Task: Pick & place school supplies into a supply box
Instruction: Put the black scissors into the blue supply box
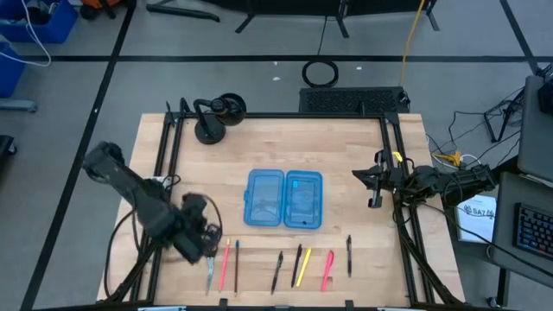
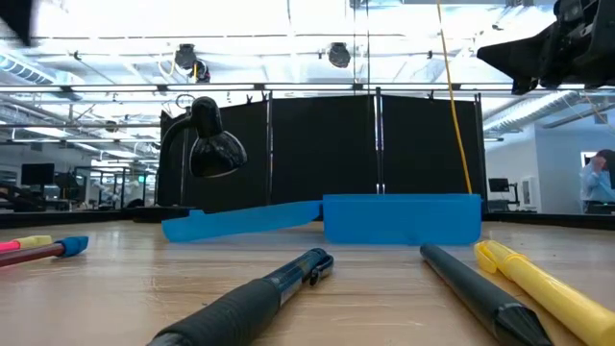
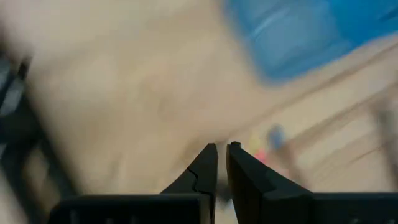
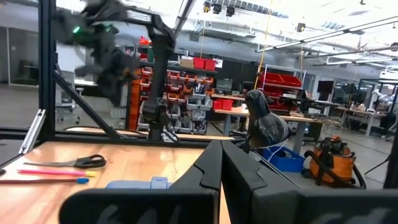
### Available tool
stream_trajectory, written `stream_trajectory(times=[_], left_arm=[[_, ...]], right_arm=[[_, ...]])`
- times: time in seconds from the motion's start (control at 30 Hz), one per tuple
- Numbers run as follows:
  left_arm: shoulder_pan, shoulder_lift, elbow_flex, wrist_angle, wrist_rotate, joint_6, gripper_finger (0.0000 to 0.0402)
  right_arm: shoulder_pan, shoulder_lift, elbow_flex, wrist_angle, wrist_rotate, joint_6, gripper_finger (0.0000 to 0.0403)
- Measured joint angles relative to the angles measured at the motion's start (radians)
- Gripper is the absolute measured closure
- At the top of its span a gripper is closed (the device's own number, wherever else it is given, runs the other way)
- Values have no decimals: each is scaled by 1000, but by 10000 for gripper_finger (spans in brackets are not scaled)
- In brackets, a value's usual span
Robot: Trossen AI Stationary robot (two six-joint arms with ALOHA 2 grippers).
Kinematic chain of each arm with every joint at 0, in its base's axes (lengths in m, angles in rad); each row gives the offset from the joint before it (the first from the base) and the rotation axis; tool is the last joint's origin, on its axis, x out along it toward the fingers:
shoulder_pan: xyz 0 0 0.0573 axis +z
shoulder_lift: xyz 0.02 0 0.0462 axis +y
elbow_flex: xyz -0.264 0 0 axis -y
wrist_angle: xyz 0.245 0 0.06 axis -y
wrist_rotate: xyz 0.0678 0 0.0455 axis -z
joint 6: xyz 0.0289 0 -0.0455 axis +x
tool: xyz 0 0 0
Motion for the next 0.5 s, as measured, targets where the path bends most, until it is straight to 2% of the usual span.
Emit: stream_trajectory(times=[0.07, 0.2, 0.33, 0.5], left_arm=[[-33, 49, -8, 17, 74, -39, 364], [-84, 115, -37, 137, 87, -108, 364], [-100, 164, -55, 176, 88, -200, 360], [-83, 212, -58, 176, 92, -306, 309]], right_arm=[[0, 0, 0, 0, 0, 4, 403], [0, 0, 0, 0, 0, 4, 403], [0, 0, 0, 0, 0, 6, 403], [0, 0, 0, 1, 0, 25, 403]])
